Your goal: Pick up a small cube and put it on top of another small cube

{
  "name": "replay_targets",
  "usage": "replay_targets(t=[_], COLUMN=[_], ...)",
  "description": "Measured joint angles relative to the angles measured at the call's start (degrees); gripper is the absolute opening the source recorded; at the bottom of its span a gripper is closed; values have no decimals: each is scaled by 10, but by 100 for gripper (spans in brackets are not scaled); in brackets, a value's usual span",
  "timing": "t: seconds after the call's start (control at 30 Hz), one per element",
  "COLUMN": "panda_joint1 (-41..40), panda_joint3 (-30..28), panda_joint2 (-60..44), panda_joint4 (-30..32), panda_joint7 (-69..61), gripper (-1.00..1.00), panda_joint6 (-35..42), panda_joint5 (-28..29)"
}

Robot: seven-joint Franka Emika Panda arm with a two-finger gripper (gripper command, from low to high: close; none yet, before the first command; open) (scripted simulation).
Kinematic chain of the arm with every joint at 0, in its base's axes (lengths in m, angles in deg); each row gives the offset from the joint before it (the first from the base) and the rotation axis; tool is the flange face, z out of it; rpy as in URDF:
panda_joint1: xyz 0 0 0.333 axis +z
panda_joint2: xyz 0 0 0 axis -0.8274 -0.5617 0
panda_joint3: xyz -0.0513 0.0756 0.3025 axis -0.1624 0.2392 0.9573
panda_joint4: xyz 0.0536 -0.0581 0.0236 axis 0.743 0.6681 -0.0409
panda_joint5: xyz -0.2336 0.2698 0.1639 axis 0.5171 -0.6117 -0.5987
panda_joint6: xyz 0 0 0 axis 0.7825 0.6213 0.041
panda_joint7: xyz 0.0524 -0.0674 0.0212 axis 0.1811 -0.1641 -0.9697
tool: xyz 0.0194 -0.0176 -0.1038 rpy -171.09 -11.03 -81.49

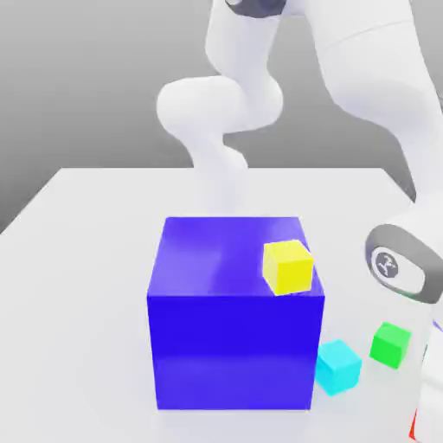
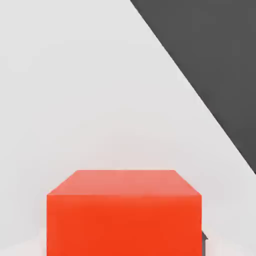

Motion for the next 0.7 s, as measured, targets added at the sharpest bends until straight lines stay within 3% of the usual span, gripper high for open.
replay_targets(t=[0.13, 0.23, 0.4, 0.57, 0.7], panda_joint1=[-12, -29, -62, -80, -85], panda_joint3=[16, 20, 28, 24, 21], panda_joint2=[70, 126, 220, 313, 292], panda_joint4=[16, 65, 161, 258, 287], panda_joint7=[-17, -71, -199, -363, -407], gripper=[-100, -100, -100, -100, -100], panda_joint6=[53, 61, 56, 49, 0], panda_joint5=[-20, -14, -25, -83, -91])
